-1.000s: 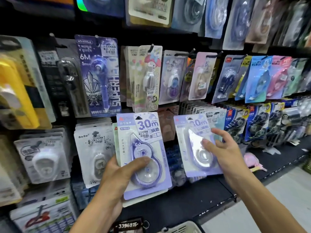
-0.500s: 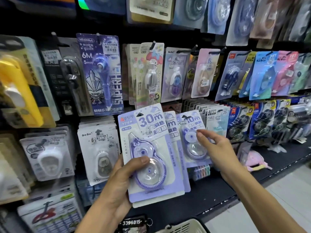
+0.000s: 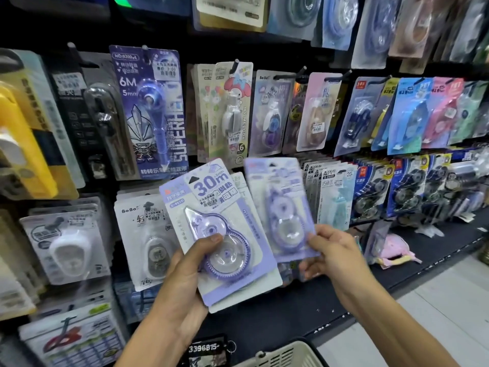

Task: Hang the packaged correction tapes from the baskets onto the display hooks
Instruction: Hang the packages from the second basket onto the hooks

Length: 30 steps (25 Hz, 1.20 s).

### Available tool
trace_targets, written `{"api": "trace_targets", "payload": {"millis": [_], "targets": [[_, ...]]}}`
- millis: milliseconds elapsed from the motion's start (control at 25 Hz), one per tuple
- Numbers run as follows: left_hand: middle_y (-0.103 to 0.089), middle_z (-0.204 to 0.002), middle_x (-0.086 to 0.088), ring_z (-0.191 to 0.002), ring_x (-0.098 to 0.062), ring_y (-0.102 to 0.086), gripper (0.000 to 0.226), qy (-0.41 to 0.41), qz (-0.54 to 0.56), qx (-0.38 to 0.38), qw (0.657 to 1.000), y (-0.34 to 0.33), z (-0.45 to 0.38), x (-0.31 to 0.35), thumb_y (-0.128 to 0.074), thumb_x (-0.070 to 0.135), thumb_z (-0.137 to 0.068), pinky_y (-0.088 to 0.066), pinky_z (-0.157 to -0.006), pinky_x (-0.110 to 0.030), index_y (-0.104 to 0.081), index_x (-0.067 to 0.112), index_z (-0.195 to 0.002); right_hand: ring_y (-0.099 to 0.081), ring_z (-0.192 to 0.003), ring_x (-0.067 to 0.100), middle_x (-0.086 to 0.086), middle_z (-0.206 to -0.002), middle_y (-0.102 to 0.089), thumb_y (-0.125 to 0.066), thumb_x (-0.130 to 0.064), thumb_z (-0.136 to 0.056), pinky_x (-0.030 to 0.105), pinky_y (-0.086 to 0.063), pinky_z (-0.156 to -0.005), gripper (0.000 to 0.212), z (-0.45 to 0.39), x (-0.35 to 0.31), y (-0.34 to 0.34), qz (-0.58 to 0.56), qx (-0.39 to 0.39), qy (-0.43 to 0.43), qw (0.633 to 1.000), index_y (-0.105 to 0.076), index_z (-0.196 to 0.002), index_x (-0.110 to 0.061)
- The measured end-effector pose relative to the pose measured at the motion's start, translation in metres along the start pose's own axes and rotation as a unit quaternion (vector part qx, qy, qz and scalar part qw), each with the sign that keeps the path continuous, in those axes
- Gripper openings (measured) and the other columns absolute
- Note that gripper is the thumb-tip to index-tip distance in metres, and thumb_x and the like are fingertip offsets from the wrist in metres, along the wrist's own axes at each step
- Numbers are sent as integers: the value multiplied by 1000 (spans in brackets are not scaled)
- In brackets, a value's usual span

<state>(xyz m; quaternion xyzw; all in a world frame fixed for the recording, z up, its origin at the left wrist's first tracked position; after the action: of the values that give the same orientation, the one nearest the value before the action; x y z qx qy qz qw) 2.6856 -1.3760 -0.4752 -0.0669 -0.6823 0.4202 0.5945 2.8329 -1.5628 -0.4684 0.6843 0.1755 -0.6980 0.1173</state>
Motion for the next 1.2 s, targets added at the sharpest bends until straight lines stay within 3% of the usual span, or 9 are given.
{"api": "trace_targets", "payload": {"millis": [80,200,440,560,640,760,920,1040,1200], "targets": [[-77,-110,-10,-94,-26,-76,72,-5,0,12,1000,1,0,2,-89,12,-55,-61,-88,-54,-68,14,-124,-49,-37,13,2,-54,-62,-53,-5,-100,24,-40,-33,18,-4,-2,25,12,91,20,996,-69,-93,-3],[-78,-108,-10,-95,-26,-74,71,-7,-4,27,1000,-2,-1,3,-82,22,-57,-56,-99,-53,-68,11,-126,-36,-40,14,1,-52,-54,-56,-8,-98,19,-26,-34,24,-2,-4,44,41,113,35,992,-77,-88,-13],[-78,-109,-11,-92,-23,-76,80,-18,-44,33,998,-6,0,-1,-82,24,-57,-63,-78,-35,-64,2,-132,-22,-33,8,-6,-41,-42,-59,-6,-97,16,-20,-36,17,4,5,48,39,86,-27,995,-73,-89,-7],[-78,-106,-10,-90,-22,-76,82,-20,-48,31,998,-3,0,-2,-90,15,-53,-63,-74,-33,-65,2,-131,-30,-32,9,-3,-42,-44,-60,-5,-96,19,-27,-33,10,5,0,49,-2,100,-52,994,-66,-102,0],[-79,-105,-10,-88,-21,-77,73,-30,-51,23,998,-4,-1,-3,-89,11,-57,-63,-72,-32,-68,3,-127,-57,-42,18,6,-62,-68,-62,-5,-95,26,-45,-39,18,8,-1,43,-47,89,-81,992,-61,-112,-10],[-80,-104,-8,-86,-18,-78,55,-39,-45,19,998,-9,-2,-9,-81,20,-62,-65,-72,-31,-73,13,-116,-76,-78,29,9,-107,-76,-72,-18,-89,39,-58,-58,36,19,4,22,-56,7,-97,994,-59,-123,-20],[-80,-104,-12,-84,-21,-78,38,-9,-31,3,999,-14,-2,-15,-77,19,-70,-64,-64,-32,-77,13,-108,-68,-57,22,16,-82,-74,-68,-27,-92,29,-51,-43,25,37,7,-23,-14,-208,-51,977,-72,-106,-7],[-79,-108,-12,-84,-23,-78,44,4,-14,15,1000,-14,-1,-14,-76,19,-73,-64,-63,-36,-73,12,-117,-58,-44,18,13,-63,-66,-59,-20,-98,22,-38,-35,19,32,10,-20,20,-148,-16,989,-69,-92,-5],[-79,-112,-7,-94,-20,-78,49,-51,-49,67,995,-11,-3,-7,-77,23,-70,-63,-83,-40,-72,16,-118,-50,-40,10,2,-56,-63,-53,-16,-104,19,-32,-34,24,18,12,0,53,5,41,998,-69,-87,-10]]}}
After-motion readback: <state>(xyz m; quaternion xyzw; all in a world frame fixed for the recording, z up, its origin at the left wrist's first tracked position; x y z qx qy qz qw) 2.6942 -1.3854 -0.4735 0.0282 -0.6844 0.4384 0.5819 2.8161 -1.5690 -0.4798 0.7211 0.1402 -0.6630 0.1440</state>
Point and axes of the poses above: each hand's wrist, its own z-axis away from the middle knuckle, its own y-axis out of the back of the hand, x = y × z, the point moved 3 cm from there along -z, towards the middle knuckle
